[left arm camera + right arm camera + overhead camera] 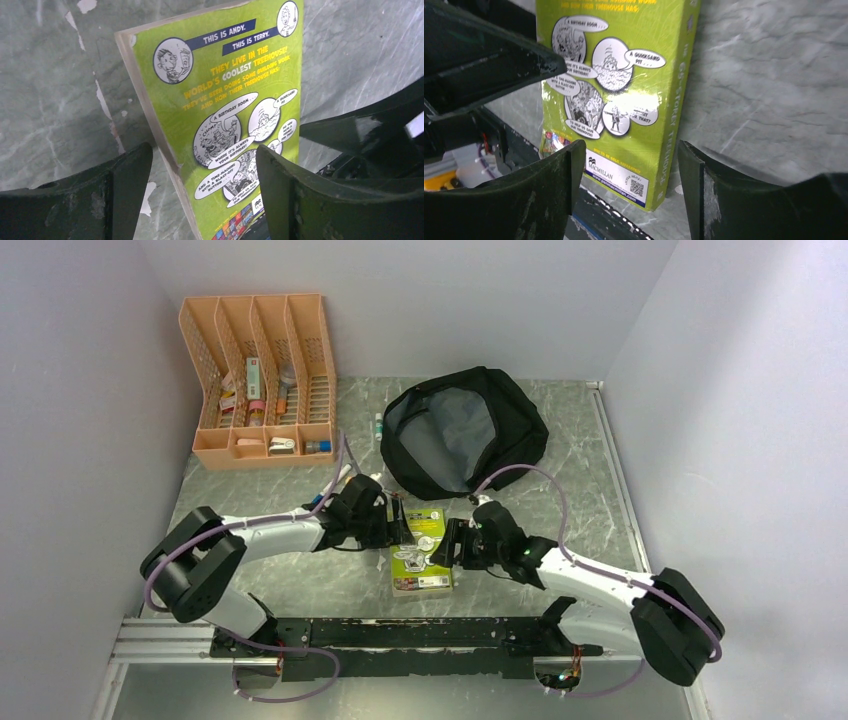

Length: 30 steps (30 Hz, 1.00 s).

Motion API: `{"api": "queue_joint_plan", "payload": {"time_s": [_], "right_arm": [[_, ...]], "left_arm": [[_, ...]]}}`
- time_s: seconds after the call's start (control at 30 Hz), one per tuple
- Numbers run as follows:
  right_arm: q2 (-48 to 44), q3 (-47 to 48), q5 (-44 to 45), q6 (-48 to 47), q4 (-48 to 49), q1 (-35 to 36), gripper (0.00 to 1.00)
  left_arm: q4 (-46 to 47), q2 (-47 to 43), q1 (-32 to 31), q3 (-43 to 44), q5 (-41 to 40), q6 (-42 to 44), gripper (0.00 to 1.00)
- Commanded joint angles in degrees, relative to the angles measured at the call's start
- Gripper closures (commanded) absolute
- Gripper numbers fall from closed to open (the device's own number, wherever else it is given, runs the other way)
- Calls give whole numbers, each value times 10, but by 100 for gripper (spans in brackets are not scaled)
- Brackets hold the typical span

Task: Pack the student bag
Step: Adjust the book at the center of the board, then pick up the book from the center of the board.

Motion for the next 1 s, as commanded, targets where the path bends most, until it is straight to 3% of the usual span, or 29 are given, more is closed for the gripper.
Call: {"api": "queue_joint_plan", "payload": {"time_s": [0.0,0.27,0.57,0.77,0.83,0.87,0.97], "right_arm": [[-30,23,90,-1,-63,3,28],[-48,8,99,11,-48,2,27],[-21,3,87,24,-20,2,27],[-18,-2,88,27,-18,2,27],[-16,-3,89,30,-20,2,27],[-15,-3,90,33,-21,3,27],[-11,-6,97,44,-24,3,26]], "left_arm": [[-70,-16,-4,-11,-29,12,20],[-7,-60,-4,-88,34,6,33],[50,-30,-4,-114,68,2,50],[88,-13,-4,-156,76,-16,69],[106,-12,-5,-175,77,-27,89],[114,-12,-5,-185,75,-33,94],[149,-5,-4,-207,77,-52,95]]}}
